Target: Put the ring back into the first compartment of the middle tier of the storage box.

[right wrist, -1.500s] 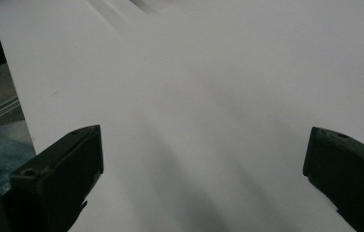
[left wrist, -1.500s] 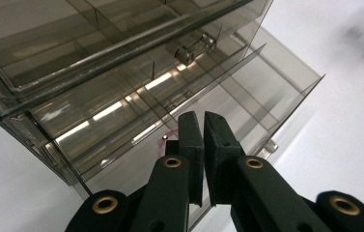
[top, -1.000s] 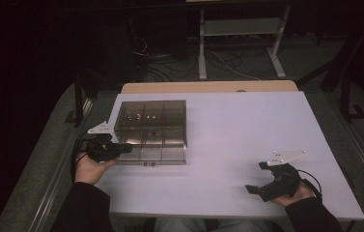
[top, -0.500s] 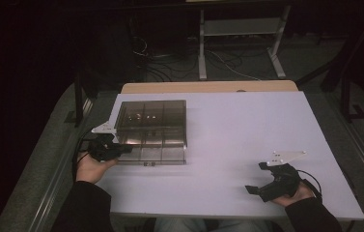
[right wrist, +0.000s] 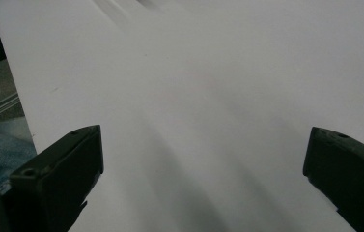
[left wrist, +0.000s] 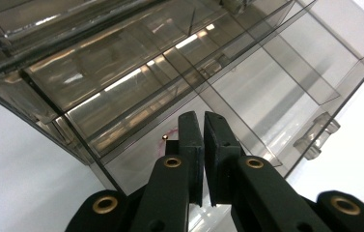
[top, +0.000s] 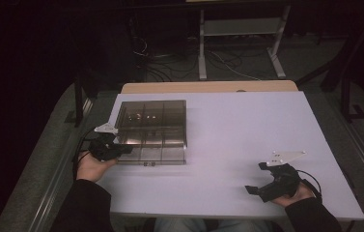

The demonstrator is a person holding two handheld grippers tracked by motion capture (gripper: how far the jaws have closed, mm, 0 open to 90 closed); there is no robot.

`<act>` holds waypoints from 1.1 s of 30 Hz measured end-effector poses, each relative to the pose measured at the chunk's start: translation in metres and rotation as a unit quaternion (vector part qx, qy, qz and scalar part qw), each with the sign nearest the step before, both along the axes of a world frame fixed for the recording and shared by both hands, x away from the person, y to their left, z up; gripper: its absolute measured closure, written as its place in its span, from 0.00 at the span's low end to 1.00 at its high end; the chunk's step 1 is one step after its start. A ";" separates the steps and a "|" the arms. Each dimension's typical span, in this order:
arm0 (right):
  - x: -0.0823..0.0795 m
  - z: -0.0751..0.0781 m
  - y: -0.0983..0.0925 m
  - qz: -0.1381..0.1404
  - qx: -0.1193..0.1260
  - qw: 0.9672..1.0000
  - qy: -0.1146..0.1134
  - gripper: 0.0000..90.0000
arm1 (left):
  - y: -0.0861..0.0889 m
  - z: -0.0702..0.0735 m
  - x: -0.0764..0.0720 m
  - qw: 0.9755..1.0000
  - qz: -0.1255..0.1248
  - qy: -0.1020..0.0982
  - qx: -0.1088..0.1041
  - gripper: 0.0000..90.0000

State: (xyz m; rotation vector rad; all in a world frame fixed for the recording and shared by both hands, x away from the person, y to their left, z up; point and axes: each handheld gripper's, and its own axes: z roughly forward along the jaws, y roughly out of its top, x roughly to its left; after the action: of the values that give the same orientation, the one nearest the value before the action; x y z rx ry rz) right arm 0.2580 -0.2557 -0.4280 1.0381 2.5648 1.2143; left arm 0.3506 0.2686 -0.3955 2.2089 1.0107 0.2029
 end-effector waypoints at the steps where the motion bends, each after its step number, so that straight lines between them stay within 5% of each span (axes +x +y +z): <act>1: 0.000 0.000 0.000 0.001 0.000 1.000 -0.001 0.00 | 0.000 -0.001 0.001 1.000 -0.001 0.000 0.002 0.95; 14: 0.000 0.000 0.000 0.000 0.001 1.000 0.000 0.00 | -0.002 -0.003 0.003 1.000 0.000 0.008 0.009 0.94; 33: -0.001 0.000 0.000 -0.002 0.001 1.000 0.002 0.00 | -0.002 0.015 -0.015 1.000 0.016 -0.010 -0.019 0.64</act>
State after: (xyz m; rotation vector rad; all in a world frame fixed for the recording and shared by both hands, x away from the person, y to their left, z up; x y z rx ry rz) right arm 0.2573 -0.2561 -0.4275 1.0463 2.5628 1.2152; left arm 0.3356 0.2664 -0.3805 2.1545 1.0307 0.2177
